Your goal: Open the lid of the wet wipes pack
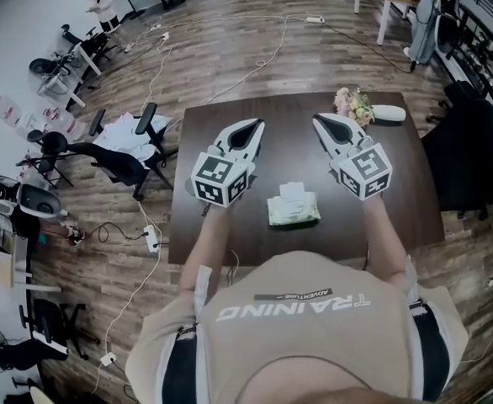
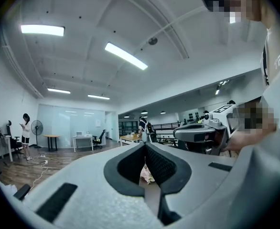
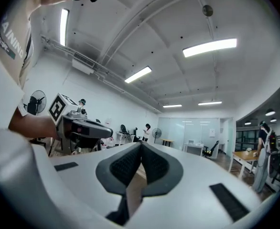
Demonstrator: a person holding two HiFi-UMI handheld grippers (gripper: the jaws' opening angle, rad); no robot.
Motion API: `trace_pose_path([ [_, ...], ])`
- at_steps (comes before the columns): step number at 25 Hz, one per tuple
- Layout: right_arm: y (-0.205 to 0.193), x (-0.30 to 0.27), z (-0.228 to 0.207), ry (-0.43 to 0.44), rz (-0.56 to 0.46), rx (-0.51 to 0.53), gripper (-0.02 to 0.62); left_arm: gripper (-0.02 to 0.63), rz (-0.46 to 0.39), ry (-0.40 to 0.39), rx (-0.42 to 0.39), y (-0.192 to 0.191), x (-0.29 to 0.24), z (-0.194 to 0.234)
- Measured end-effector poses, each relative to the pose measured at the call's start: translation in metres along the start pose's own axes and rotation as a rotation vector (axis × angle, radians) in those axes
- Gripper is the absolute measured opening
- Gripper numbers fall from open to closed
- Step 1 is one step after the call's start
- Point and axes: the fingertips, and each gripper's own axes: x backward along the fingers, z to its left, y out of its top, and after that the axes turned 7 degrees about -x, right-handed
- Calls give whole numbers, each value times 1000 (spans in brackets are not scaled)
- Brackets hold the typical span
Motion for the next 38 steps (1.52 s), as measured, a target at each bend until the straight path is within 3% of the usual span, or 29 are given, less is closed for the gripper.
trace_pose_path([
  [6, 23, 5, -5, -35, -48, -5, 14, 9, -55, 23, 2, 22, 5, 1],
  [16, -8, 9, 0, -45, 29, -42, 14, 9, -57, -3, 56, 11, 13, -6],
  [22, -12, 20, 1, -58, 20, -92, 14, 9, -64, -43, 79, 11, 15, -14],
  [32, -25, 21, 1, -68, 47, -54, 14, 9, -56, 6, 68, -5, 18, -13],
  [38, -38, 23, 6, -40, 76, -77, 14, 9, -38, -3, 85, -15, 17, -17],
])
